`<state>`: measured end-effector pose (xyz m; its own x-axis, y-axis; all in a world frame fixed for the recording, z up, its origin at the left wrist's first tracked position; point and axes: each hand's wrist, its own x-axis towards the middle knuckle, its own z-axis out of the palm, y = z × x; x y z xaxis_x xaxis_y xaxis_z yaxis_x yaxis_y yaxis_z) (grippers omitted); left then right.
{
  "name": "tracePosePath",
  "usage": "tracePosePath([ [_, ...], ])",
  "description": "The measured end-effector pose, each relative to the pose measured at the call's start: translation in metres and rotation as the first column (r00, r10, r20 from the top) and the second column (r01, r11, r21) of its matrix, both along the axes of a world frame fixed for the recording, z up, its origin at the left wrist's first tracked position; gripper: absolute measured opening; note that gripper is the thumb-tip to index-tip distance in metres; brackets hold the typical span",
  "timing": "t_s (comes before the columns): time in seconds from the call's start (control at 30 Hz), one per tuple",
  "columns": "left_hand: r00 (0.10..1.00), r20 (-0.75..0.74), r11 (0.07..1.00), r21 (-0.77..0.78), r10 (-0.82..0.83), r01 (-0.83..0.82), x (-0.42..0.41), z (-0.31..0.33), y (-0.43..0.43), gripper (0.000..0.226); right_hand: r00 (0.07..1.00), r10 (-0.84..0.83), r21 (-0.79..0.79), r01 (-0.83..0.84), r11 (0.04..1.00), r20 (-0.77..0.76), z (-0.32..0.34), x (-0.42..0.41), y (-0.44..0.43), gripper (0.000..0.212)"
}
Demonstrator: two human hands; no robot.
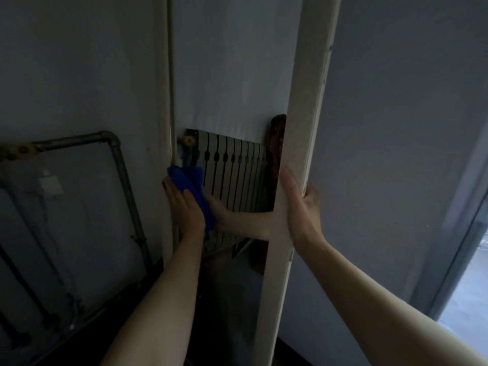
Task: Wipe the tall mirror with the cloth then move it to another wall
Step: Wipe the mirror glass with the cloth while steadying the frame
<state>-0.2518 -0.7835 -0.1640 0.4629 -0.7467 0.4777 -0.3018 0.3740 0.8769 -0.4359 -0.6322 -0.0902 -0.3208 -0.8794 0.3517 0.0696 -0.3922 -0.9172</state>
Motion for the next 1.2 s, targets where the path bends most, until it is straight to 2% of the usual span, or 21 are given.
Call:
tracePosePath([
  [0.1,0.989,-0.145,0.994,0.105,0.012,0.003,-0.008,-0.023,0.021,0.051,1.000,0.002,-0.001,-0.002,1.000,-0.003,0.002,0.002,0.004,0.068],
  [0.17,0.958,-0.282,0.983,0.181,0.043,0.009,-0.017,-0.031,0.034,0.052,1.000,0.005,-0.020,-0.005,1.000,-0.003,0.003,0.003,0.006,0.065],
  [0.23,0.944,-0.329,0.981,0.191,0.035,0.031,-0.029,-0.026,0.047,0.053,1.000,0.018,-0.020,-0.018,1.000,-0.007,0.002,0.001,0.007,0.061],
  [0.37,0.969,-0.189,0.983,0.060,-0.157,0.171,-0.067,-0.015,0.090,0.060,0.999,0.048,-0.018,-0.048,0.999,-0.019,-0.003,-0.001,0.004,0.023],
  [0.47,0.945,-0.028,0.940,-0.119,-0.325,0.320,-0.101,-0.008,0.126,0.060,0.998,0.063,-0.022,-0.063,0.998,-0.017,-0.002,-0.002,0.004,0.026],
  [0.53,0.945,0.135,0.932,-0.171,-0.300,0.320,-0.116,-0.006,0.139,0.059,0.998,0.069,-0.034,-0.069,0.997,-0.005,-0.003,-0.003,0.001,0.026],
  [0.6,0.943,0.189,0.933,-0.187,-0.274,0.308,-0.116,-0.006,0.136,0.059,0.998,0.064,-0.060,-0.063,0.996,0.007,-0.006,-0.003,-0.001,0.020],
  [0.63,0.946,0.198,0.936,-0.196,-0.255,0.293,-0.113,-0.009,0.129,0.058,0.998,0.065,-0.073,-0.064,0.995,0.010,-0.008,-0.004,-0.002,0.022],
  [0.7,0.960,0.192,0.948,-0.207,-0.204,0.243,-0.102,-0.014,0.113,0.054,0.998,0.069,-0.086,-0.067,0.994,0.013,-0.009,-0.004,-0.005,0.042],
  [0.77,0.979,0.128,0.961,-0.207,-0.160,0.184,-0.088,-0.022,0.097,0.049,0.998,0.067,-0.105,-0.066,0.992,0.004,-0.009,-0.004,-0.007,0.055],
  [0.87,0.995,-0.009,0.985,-0.143,-0.100,0.097,-0.068,-0.043,0.079,0.048,0.998,0.068,-0.113,-0.068,0.991,-0.004,-0.010,-0.006,-0.010,0.042],
  [1.0,0.978,-0.191,0.995,0.031,-0.083,0.091,-0.059,-0.055,0.077,0.055,0.994,0.110,-0.087,-0.109,0.990,0.006,-0.019,-0.007,-0.006,0.052],
  [1.07,0.964,-0.245,0.989,0.070,-0.107,0.128,-0.066,-0.052,0.089,0.056,0.992,0.128,-0.060,-0.127,0.990,0.003,-0.035,-0.007,-0.002,0.045],
  [1.13,0.959,-0.213,0.980,0.019,-0.189,0.198,-0.083,-0.044,0.109,0.059,0.989,0.147,-0.031,-0.147,0.989,0.009,-0.053,-0.003,0.003,0.033],
  [1.2,0.971,-0.018,0.967,-0.093,-0.239,0.237,-0.102,-0.039,0.131,0.059,0.990,0.135,-0.024,-0.134,0.991,0.036,-0.065,0.002,0.005,0.031],
])
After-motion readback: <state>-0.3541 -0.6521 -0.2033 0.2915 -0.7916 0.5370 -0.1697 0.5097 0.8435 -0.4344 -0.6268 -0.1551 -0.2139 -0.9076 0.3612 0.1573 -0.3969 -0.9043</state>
